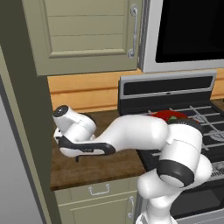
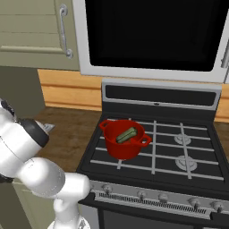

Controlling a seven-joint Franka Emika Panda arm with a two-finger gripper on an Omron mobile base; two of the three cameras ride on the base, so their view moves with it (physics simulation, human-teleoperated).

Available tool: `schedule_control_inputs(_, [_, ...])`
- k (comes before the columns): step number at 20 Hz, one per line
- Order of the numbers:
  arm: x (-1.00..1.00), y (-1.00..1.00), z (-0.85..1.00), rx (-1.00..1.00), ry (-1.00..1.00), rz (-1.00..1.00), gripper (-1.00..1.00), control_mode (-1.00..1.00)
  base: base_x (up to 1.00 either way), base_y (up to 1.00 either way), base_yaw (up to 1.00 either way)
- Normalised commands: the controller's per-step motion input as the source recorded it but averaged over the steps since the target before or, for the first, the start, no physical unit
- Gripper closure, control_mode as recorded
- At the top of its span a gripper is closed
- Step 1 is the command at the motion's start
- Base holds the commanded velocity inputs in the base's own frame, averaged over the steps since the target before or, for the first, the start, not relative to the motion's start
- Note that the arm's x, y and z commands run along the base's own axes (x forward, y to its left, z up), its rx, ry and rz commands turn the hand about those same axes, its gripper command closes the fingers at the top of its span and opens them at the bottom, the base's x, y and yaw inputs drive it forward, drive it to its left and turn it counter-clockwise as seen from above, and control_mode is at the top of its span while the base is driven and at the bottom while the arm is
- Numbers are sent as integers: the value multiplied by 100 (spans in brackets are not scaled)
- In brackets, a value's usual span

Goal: Put the cucumber and bell pepper in the pot. Retrieve the spatula and lightly stir the vegetables in the pot.

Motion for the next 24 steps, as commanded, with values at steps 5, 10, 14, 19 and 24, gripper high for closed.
schedule_control_inputs(5, [16, 0, -43, 1, 0, 0, -100, -100, 0, 0, 0])
schedule_control_inputs(10, [0, 0, -50, 0, -2, 3, -100, -100, 0, 0, 0])
schedule_control_inputs(14, [16, 0, -35, 0, -1, 3, -100, -100, 0, 0, 0])
schedule_control_inputs(19, [41, 0, -29, 0, 0, 5, -100, -100, 0, 0, 0])
schedule_control_inputs(24, [22, 21, -31, 0, 0, 2, -100, -100, 0, 0, 0])
